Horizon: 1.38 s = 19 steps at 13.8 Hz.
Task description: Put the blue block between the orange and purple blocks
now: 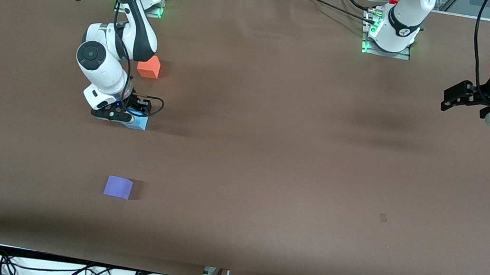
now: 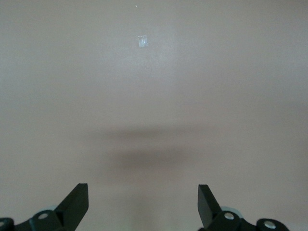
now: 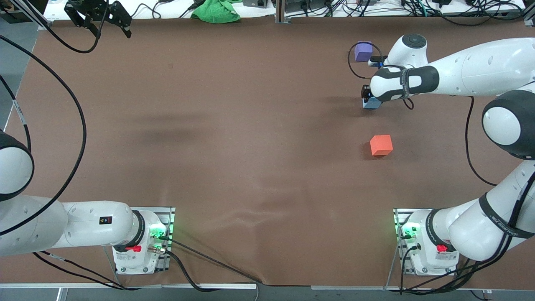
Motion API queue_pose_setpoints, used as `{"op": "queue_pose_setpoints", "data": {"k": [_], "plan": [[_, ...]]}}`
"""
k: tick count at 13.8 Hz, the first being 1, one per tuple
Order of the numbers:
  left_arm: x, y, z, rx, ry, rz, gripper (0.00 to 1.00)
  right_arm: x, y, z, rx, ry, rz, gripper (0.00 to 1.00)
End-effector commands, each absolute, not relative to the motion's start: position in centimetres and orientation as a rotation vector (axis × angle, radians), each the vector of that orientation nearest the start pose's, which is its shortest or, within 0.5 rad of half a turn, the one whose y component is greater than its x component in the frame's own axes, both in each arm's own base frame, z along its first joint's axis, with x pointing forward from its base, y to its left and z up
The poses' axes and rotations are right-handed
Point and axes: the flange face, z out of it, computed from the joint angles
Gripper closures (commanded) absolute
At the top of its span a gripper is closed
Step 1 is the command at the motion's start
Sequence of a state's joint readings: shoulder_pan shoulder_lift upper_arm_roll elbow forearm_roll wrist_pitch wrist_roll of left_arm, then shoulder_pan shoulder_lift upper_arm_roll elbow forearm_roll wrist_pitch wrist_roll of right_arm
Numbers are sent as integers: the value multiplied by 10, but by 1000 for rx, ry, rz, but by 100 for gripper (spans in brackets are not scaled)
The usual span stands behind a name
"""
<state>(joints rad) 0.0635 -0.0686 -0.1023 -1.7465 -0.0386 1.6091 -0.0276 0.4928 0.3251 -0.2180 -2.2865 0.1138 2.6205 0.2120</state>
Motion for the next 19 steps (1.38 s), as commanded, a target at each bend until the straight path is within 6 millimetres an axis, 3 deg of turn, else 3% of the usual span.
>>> {"op": "queue_pose_setpoints", "data": {"k": [1,3,5,8,10,13,14,16,18,19], "plan": [[531,-26,589,-3157,36,113,0,517,146,240,-3111,-1,-85,1],[531,-26,589,-3157,38,115,0,517,151,278,-3083,11,-84,1],[531,-26,590,-3157,38,113,0,519,156,338,-3057,-10,-24,1],[531,-26,589,-3157,38,115,0,544,157,433,-3062,-33,113,1],[531,-26,589,-3157,41,115,0,557,140,489,-3058,-10,129,1],[533,-22,587,-3154,19,115,0,550,126,555,-3048,-34,169,1],[532,-23,588,-3154,22,115,0,549,123,569,-3047,-39,171,1],[532,-26,589,-3154,31,113,0,547,111,578,-3052,-23,181,1],[533,-28,590,-3154,48,101,0,546,97,578,-3076,-90,202,1],[532,-37,592,-3152,70,98,0,548,78,576,-3087,-54,220,1]]}}
